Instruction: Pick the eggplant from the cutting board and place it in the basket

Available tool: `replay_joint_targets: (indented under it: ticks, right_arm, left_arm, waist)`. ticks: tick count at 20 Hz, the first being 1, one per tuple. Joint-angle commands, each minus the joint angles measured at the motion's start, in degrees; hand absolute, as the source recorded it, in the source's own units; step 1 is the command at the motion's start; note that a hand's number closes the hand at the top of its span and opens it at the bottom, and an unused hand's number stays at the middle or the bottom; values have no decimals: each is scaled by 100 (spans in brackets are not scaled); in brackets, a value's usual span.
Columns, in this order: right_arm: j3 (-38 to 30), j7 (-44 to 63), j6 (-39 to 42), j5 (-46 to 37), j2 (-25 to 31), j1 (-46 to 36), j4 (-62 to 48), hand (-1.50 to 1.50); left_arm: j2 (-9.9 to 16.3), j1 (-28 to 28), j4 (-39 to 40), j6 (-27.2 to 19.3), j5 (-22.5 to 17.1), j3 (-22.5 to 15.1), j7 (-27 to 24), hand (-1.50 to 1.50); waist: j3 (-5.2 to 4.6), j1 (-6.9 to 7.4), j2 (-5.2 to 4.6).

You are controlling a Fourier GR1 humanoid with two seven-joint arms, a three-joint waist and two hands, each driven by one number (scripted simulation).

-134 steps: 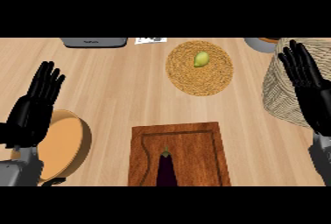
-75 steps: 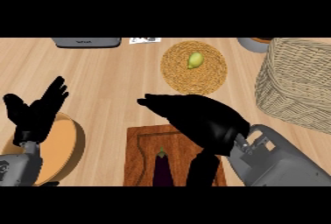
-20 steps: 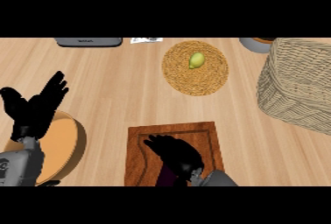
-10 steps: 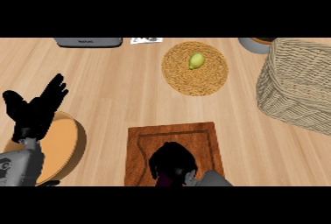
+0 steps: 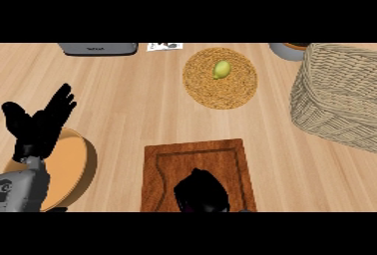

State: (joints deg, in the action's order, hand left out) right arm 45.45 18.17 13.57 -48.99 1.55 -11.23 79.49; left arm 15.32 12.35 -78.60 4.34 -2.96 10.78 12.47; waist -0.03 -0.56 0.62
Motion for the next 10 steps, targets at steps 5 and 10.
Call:
replay_joint_targets:
  ticks: [5, 10]
  right_arm:
    - [-85, 941, -1465, -460, 714, 2050, 1928, 150]
    - [312, 311, -2524, -98, 428, 2858, 3038, 150]
  left_arm:
    - [0, -174, -134, 2, 25, -7, 11, 0]
    - [-48, -132, -231, -113, 101, -65, 151, 0]
  waist:
    - [1, -106, -22]
    - [10, -126, -11]
